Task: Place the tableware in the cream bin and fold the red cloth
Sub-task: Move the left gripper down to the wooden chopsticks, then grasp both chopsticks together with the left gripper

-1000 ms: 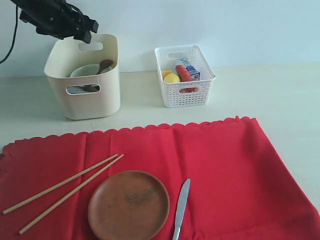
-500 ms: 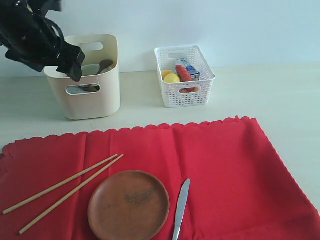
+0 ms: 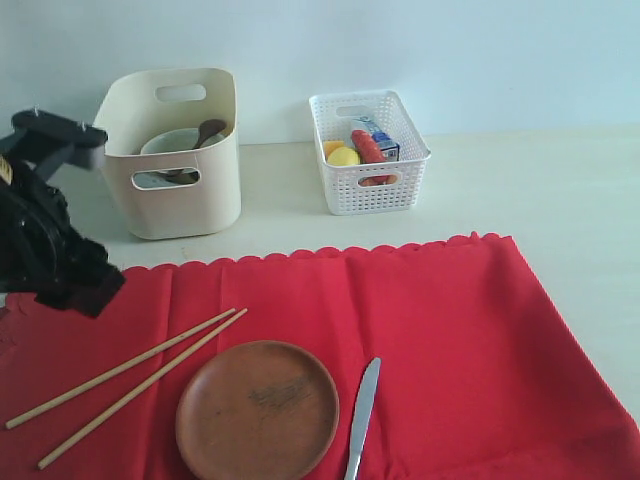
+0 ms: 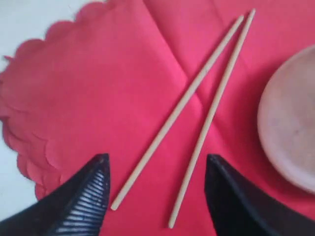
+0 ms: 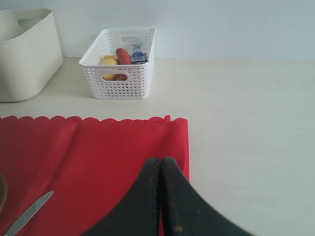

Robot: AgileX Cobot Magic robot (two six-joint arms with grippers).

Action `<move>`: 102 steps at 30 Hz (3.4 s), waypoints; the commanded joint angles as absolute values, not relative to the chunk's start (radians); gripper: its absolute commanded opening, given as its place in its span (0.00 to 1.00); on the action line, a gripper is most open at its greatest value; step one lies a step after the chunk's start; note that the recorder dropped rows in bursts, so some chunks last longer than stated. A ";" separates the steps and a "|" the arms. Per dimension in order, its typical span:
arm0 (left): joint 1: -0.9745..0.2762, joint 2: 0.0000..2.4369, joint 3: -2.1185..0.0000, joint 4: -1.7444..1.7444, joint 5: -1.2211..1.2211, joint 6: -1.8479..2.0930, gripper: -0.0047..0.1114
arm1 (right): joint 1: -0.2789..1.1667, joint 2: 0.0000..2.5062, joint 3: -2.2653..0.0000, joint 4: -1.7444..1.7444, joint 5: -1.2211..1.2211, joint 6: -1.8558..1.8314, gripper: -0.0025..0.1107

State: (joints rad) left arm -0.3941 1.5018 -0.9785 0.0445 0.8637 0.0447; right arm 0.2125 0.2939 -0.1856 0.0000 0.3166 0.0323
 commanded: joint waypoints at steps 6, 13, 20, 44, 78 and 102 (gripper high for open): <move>-0.400 1.590 -0.841 -0.116 0.697 0.426 0.52 | 0.209 0.288 -0.185 0.000 0.312 0.032 0.02; -0.400 1.726 -0.877 -0.122 0.660 0.442 0.58 | 0.209 0.288 -0.185 0.000 0.312 0.030 0.02; -0.400 1.804 -0.887 -0.122 0.636 0.472 0.66 | 0.209 0.288 -0.185 0.000 0.312 0.032 0.02; -0.400 1.873 -0.887 -0.116 0.570 0.470 0.57 | 0.209 0.288 -0.185 0.000 0.312 0.032 0.02; -0.400 1.842 -0.930 -0.116 0.656 0.427 0.04 | 0.209 0.288 -0.185 0.000 0.312 0.032 0.02; -0.400 1.884 -0.930 -0.134 0.636 0.404 0.30 | 0.209 0.288 -0.185 0.000 0.312 0.030 0.02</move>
State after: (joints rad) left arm -0.3989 1.8713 -0.9302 -0.1229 0.6485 0.4117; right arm 0.2125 0.2939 -0.1856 0.0000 0.3166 0.0323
